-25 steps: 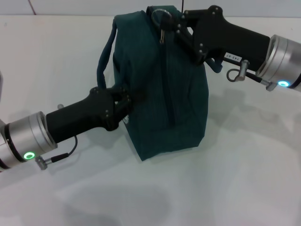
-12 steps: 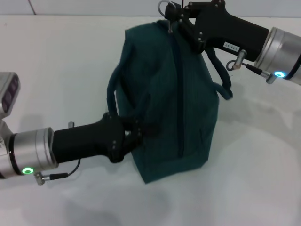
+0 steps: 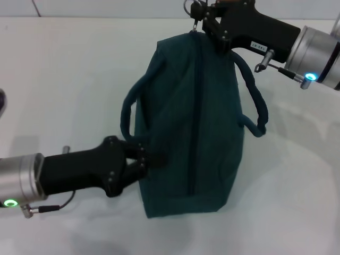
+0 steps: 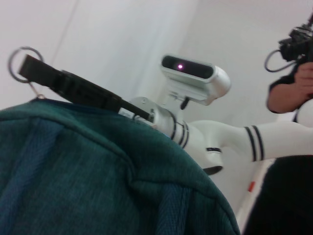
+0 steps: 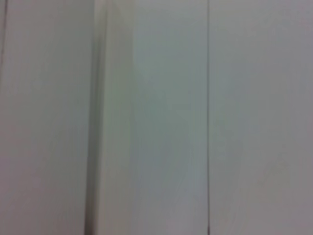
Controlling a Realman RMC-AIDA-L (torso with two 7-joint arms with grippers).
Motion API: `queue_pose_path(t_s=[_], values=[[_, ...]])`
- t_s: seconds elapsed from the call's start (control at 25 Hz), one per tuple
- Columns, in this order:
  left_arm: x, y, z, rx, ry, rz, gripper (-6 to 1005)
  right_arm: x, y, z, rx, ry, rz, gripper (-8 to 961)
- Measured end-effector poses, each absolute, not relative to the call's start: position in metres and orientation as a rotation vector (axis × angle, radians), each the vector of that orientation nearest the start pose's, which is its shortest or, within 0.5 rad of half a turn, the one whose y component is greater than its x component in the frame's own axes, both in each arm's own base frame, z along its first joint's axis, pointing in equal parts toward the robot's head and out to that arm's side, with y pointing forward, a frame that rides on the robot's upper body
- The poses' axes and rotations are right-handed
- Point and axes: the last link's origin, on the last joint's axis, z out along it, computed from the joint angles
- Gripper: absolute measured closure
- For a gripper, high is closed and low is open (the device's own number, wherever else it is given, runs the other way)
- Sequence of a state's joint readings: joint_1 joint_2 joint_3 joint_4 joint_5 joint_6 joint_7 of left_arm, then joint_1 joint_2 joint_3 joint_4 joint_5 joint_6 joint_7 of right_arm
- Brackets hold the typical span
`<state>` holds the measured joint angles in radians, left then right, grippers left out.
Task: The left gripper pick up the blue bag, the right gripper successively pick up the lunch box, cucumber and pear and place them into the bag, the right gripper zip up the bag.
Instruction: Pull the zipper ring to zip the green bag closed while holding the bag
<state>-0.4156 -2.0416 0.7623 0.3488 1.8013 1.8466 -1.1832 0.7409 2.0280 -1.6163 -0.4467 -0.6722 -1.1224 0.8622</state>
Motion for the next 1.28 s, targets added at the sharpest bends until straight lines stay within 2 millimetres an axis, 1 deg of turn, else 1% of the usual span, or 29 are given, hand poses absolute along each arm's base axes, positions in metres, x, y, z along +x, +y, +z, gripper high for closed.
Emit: queue_pose_path(t_s=[0.16, 0.36, 0.48, 0.6, 0.76, 0.92, 1.04, 1.08, 1.12, 1.2, 1.28], values=[[-0.287, 0.252, -0.011, -2.610, -0.759, -1.193, 941, 0.140, 0.403, -0.037, -2.378, 0.226, 1.129, 929], [-0.304, 0.253, 0.000, -2.427, -0.779, -1.164, 929, 0.148, 0.404, -0.029, -2.312, 0.436, 1.239, 929], [-0.307, 0.252, 0.001, -2.383, -0.766, -1.160, 894, 0.155, 0.405, -0.024, -2.261, 0.532, 1.287, 928], [-0.307, 0.252, 0.001, -2.376, -0.706, -1.149, 858, 0.160, 0.405, -0.021, -2.222, 0.608, 1.321, 928], [-0.303, 0.257, 0.004, -2.342, -0.668, -1.173, 811, 0.162, 0.405, -0.021, -2.210, 0.643, 1.331, 927], [-0.296, 0.268, 0.016, -2.284, -0.650, -1.235, 657, 0.165, 0.405, -0.022, -2.209, 0.668, 1.328, 927], [-0.285, 0.284, 0.029, -2.325, -0.675, -1.248, 533, 0.167, 0.404, -0.022, -2.207, 0.683, 1.332, 927], [-0.285, 0.284, 0.029, -2.325, -0.675, -1.248, 486, 0.167, 0.404, -0.022, -2.206, 0.684, 1.333, 926], [-0.271, 0.305, 0.040, -2.394, -0.711, -1.202, 440, 0.168, 0.403, -0.022, -2.206, 0.686, 1.333, 926], [-0.257, 0.322, 0.047, -2.448, -0.736, -1.135, 346, 0.170, 0.403, -0.023, -2.204, 0.693, 1.330, 926], [-0.238, 0.340, 0.055, -2.510, -0.756, -1.033, 217, 0.171, 0.403, -0.023, -2.202, 0.697, 1.328, 926]])
